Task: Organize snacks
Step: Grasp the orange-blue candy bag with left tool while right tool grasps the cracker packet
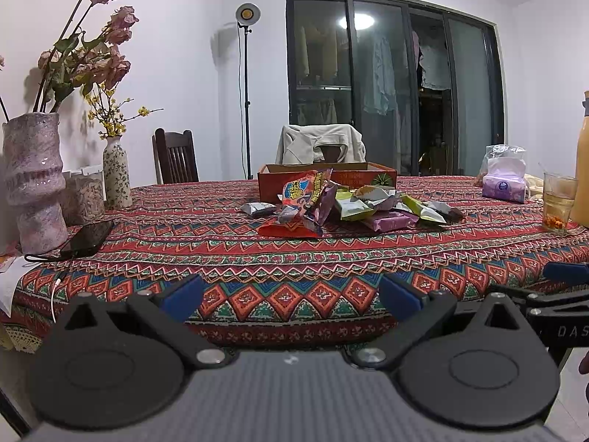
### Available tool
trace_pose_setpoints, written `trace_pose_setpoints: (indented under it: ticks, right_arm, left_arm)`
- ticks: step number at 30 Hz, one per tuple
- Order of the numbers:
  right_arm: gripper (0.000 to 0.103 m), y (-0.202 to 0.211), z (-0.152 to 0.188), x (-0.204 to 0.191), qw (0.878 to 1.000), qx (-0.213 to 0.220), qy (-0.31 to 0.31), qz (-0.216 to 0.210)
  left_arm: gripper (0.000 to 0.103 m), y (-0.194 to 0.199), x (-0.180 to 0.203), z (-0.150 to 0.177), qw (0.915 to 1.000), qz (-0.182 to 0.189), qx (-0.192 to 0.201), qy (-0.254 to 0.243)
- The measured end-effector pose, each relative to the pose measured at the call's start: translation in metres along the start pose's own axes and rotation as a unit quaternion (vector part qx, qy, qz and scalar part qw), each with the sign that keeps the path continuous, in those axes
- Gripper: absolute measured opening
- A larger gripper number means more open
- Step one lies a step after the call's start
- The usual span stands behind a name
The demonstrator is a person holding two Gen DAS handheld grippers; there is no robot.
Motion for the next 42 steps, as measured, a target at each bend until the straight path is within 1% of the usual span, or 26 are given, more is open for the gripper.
trace_pose_setpoints:
  ticks: [5, 7, 11, 15, 20, 26, 31, 36, 37, 39, 42]
  right_arm:
    - [0.103, 0.001, -0.005, 0.005, 1.000, 0.017, 0.000, 0.012]
    - [0.103, -0.003, -0.008, 0.008, 1.000, 0.021, 0.002, 0.016]
    - [0.103, -0.018, -0.014, 0.020, 0.999, 0.022, -0.003, 0.023]
    - [0.103, -0.034, -0.022, 0.035, 0.999, 0.025, -0.009, 0.032]
    - [0.103, -0.053, -0.041, 0.049, 0.998, 0.041, -0.006, 0.041]
    - [0.103, -0.078, -0.068, 0.063, 0.999, 0.035, -0.016, 0.038]
    - [0.103, -0.109, -0.090, 0.072, 0.999, 0.015, -0.029, 0.032]
    - [0.103, -0.143, -0.114, 0.077, 0.999, 0.011, -0.039, 0.030]
    - [0.103, -0.151, -0.119, 0.077, 0.999, 0.016, -0.037, 0.026]
    - [0.103, -0.164, -0.127, 0.077, 0.999, 0.035, -0.031, 0.004]
    - [0.103, -0.190, -0.140, 0.066, 1.000, 0.006, 0.000, -0.025]
  left_arm:
    - [0.103, -0.006, -0.003, -0.001, 1.0000, -0.004, -0.006, 0.000]
    - [0.103, -0.012, -0.005, -0.006, 0.9999, -0.011, -0.005, -0.004]
    - [0.103, -0.029, -0.007, -0.020, 0.9996, -0.026, -0.005, -0.007]
    - [0.103, -0.051, -0.005, -0.034, 0.9995, -0.025, -0.015, -0.006]
    - [0.103, -0.075, 0.004, -0.051, 0.9993, -0.031, -0.015, -0.018]
    - [0.103, -0.110, 0.006, -0.073, 0.9991, -0.023, -0.035, -0.009]
    - [0.103, -0.148, 0.000, -0.088, 0.9984, -0.006, -0.056, 0.002]
    - [0.103, -0.192, -0.008, -0.101, 0.9978, 0.001, -0.066, 0.005]
    - [0.103, -0.203, -0.011, -0.103, 0.9977, 0.007, -0.067, 0.005]
    - [0.103, -0.222, -0.014, -0.107, 0.9973, 0.014, -0.073, 0.005]
    - [0.103, -0.252, -0.019, -0.112, 0.9956, 0.026, -0.091, 0.003]
Point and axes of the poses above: each gripper's, at about its wrist camera, not at the fingertips, and y roughly against the way its jaws point, x to its right, z to its underside, the point moved 1 cm from there along -y, roughly the way its jaws point, and after that the axes turned 4 degrees about -x, right-handed, at the moved point
